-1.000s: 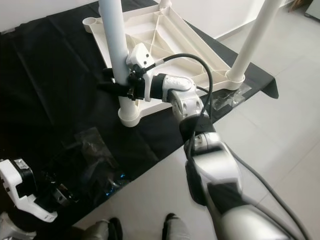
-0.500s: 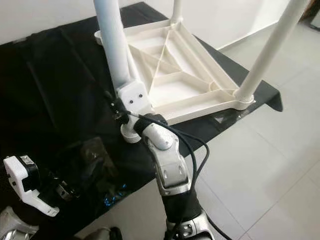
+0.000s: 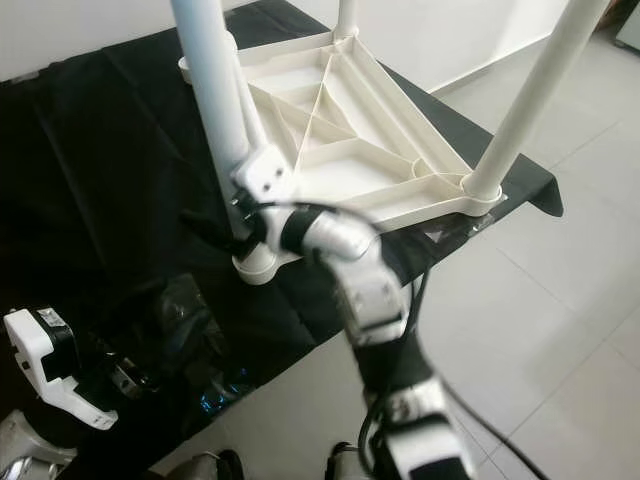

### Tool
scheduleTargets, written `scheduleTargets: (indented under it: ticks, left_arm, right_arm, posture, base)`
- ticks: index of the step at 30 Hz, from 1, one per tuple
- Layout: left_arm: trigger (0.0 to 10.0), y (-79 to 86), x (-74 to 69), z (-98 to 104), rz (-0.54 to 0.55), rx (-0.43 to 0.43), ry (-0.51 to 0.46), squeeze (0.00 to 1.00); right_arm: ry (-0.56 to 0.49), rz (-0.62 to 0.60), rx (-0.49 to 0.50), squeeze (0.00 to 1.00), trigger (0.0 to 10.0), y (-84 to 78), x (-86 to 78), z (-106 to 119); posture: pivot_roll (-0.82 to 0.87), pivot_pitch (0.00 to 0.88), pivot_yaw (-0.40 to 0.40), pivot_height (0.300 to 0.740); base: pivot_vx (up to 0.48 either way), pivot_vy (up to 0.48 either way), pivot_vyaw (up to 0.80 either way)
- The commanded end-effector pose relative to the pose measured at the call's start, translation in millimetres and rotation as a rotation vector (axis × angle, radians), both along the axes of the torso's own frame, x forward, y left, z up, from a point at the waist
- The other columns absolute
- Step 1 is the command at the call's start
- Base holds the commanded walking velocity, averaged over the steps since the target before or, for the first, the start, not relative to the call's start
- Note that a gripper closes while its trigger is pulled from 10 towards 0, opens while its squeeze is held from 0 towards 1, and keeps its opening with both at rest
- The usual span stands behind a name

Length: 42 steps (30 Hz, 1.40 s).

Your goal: Building children table

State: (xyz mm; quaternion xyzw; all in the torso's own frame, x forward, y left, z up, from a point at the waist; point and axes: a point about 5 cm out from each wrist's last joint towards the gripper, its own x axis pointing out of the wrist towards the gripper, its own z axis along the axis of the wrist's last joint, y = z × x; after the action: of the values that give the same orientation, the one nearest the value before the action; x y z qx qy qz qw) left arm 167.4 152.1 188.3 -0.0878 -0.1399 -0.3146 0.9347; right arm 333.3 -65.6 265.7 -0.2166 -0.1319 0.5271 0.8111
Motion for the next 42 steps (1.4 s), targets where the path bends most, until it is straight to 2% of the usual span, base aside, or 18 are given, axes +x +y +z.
scheduleTargets:
  ticks: [1, 2, 5, 6, 7, 9, 12, 13, 15, 16, 28, 32, 36, 39, 40, 42]
  left_arm:
    - [10.0, -1.0, -3.2, -0.2, 0.000, -0.009, 0.003, 0.00]
    - [10.0, -1.3, -3.8, 0.1, 0.000, -0.008, 0.004, 0.00]
    - [10.0, -1.6, -4.6, 0.4, -0.001, -0.008, 0.005, 0.00]
    - [10.0, -1.6, -4.6, 0.4, -0.001, -0.008, 0.005, 0.00]
    - [10.0, -1.1, -6.8, 1.3, 0.000, -0.006, 0.009, 0.00]
    - [10.0, -0.9, -8.4, 1.9, 0.001, -0.005, 0.010, 0.00]
    - [10.0, -1.0, -9.2, 2.2, 0.002, -0.004, 0.011, 0.00]
    - [10.0, -1.1, -9.8, 2.6, 0.003, -0.002, 0.011, 0.00]
    - [10.0, -1.3, -10.4, 3.0, 0.004, -0.001, 0.011, 0.00]
    - [10.0, -1.3, -11.1, 3.4, 0.006, 0.000, 0.012, 0.00]
    - [10.0, -1.6, -11.3, 5.1, 0.016, 0.002, 0.011, 0.00]
    - [10.0, -1.3, -10.3, 4.8, 0.016, 0.002, 0.010, 0.00]
    - [10.0, -0.9, -8.8, 3.8, 0.017, 0.000, 0.009, 0.00]
    - [10.0, -0.7, -8.5, 3.7, 0.017, -0.001, 0.009, 0.00]
    - [10.0, -0.4, -8.1, 3.5, 0.017, 0.000, 0.009, 0.00]
    - [10.0, -0.4, -8.1, 3.5, 0.017, 0.000, 0.009, 0.00]
  right_arm:
    - [0.001, 0.093, -0.048, 0.34, 10.0, 1.0, -0.1, -3.4]
    - [0.012, 0.146, -0.090, 0.00, 10.0, -3.7, 2.4, -1.3]
    - [0.031, 0.212, -0.147, 0.00, 10.0, -10.4, 5.3, 1.1]
    - [0.031, 0.212, -0.147, 0.00, 10.0, -10.4, 5.3, 1.1]
    - [0.072, 0.274, -0.157, 0.00, 10.0, -15.8, 11.6, 9.8]
    - [0.093, 0.315, -0.154, 0.00, 10.0, -19.1, 15.1, 16.5]
    - [0.104, 0.316, -0.139, 0.00, 10.0, -21.2, 19.6, 20.2]
    - [0.099, 0.314, -0.134, 0.00, 6.6, -23.5, 25.2, 22.6]
    - [0.095, 0.312, -0.130, 0.00, 6.6, -25.2, 28.8, 24.4]
    - [0.095, 0.318, -0.132, 0.00, 0.0, -27.1, 31.8, 25.7]
    - [0.146, 0.409, -0.131, 0.00, 0.0, -33.6, 35.1, 30.7]
    - [0.151, 0.394, -0.080, 0.00, 0.0, -35.2, 36.3, 27.4]
    - [0.122, 0.210, 0.019, 0.00, 0.0, -43.9, 39.2, 11.1]
    - [0.121, 0.146, 0.048, 0.00, 0.0, -43.4, 38.2, 6.0]
    - [0.099, -0.003, 0.099, 0.00, 0.0, -36.4, 35.2, -4.4]
    - [0.099, -0.003, 0.099, 0.00, 0.0, -36.4, 35.2, -4.4]
  posture:
    - [0.08, 0.248, 0.006, 0.740]
    - [0.08, 0.255, 0.010, 0.740]
    - [0.08, 0.255, 0.010, 0.740]
    - [0.08, 0.255, 0.010, 0.740]
    - [0.09, 0.270, 0.013, 0.740]
    - [0.09, 0.272, 0.013, 0.740]
    - [0.10, 0.278, 0.011, 0.740]
    - [0.11, 0.280, 0.011, 0.740]
    - [0.11, 0.283, 0.010, 0.740]
    - [0.11, 0.287, 0.009, 0.740]
    - [0.08, 0.293, -0.004, 0.740]
    - [0.08, 0.286, 0.000, 0.740]
    - [0.06, 0.279, -0.005, 0.740]
    - [0.06, 0.279, -0.005, 0.740]
    - [0.06, 0.277, -0.006, 0.740]
    - [0.06, 0.277, -0.006, 0.740]
  base:
    - [0.000, 0.000, 0.00]
    - [0.000, 0.000, 0.00]
    - [0.000, 0.000, 0.00]
    - [0.000, 0.000, 0.00]
    - [0.000, 0.000, 0.00]
    - [0.000, 0.000, 0.00]
    - [0.000, 0.000, 0.00]
    - [0.000, 0.000, 0.00]
    - [0.000, 0.000, 0.00]
    - [0.000, 0.000, 0.00]
    - [0.000, 0.000, 0.00]
    - [0.000, 0.000, 0.00]
    - [0.000, 0.000, 0.00]
    - [0.000, 0.000, 0.00]
    - [0.000, 0.000, 0.00]
    - [0.000, 0.000, 0.00]
